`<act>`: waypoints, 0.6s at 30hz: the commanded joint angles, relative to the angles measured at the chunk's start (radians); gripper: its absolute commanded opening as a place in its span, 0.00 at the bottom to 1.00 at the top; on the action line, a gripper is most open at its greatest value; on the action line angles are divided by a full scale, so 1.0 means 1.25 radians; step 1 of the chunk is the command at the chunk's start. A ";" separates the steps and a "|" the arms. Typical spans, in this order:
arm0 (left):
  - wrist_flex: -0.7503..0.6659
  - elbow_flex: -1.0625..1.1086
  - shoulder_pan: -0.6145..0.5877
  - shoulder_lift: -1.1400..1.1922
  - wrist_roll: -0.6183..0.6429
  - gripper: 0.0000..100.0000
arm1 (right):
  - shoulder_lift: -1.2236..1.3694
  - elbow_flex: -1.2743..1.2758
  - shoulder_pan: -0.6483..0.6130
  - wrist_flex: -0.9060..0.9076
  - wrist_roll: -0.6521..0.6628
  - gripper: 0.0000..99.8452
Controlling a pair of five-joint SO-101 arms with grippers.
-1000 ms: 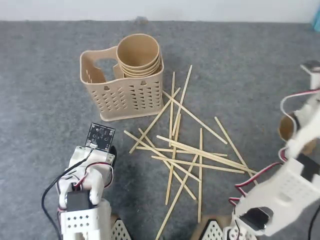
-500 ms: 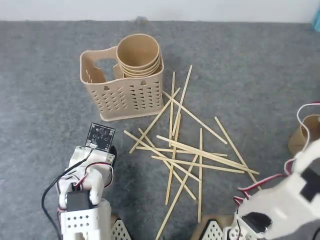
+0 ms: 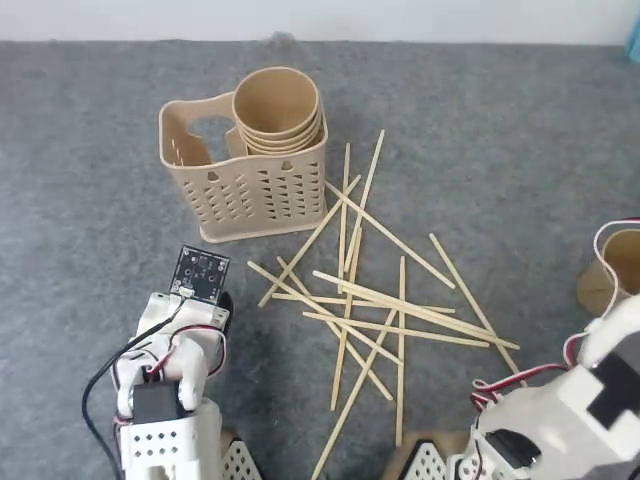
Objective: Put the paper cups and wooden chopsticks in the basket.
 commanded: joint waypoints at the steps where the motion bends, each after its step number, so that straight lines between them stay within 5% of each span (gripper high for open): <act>1: -0.005 -0.004 -0.007 -0.017 -0.010 0.18 | 0.029 0.034 0.007 -0.066 0.004 0.14; 11: -0.006 -0.004 -0.007 -0.017 -0.010 0.18 | 0.170 0.064 0.007 -0.136 0.007 0.13; 15: -0.007 -0.004 -0.007 -0.017 -0.010 0.18 | 0.179 0.064 0.008 -0.134 0.006 0.00; 18: -0.007 -0.004 -0.007 -0.017 -0.010 0.18 | 0.179 0.063 0.008 -0.129 0.005 0.03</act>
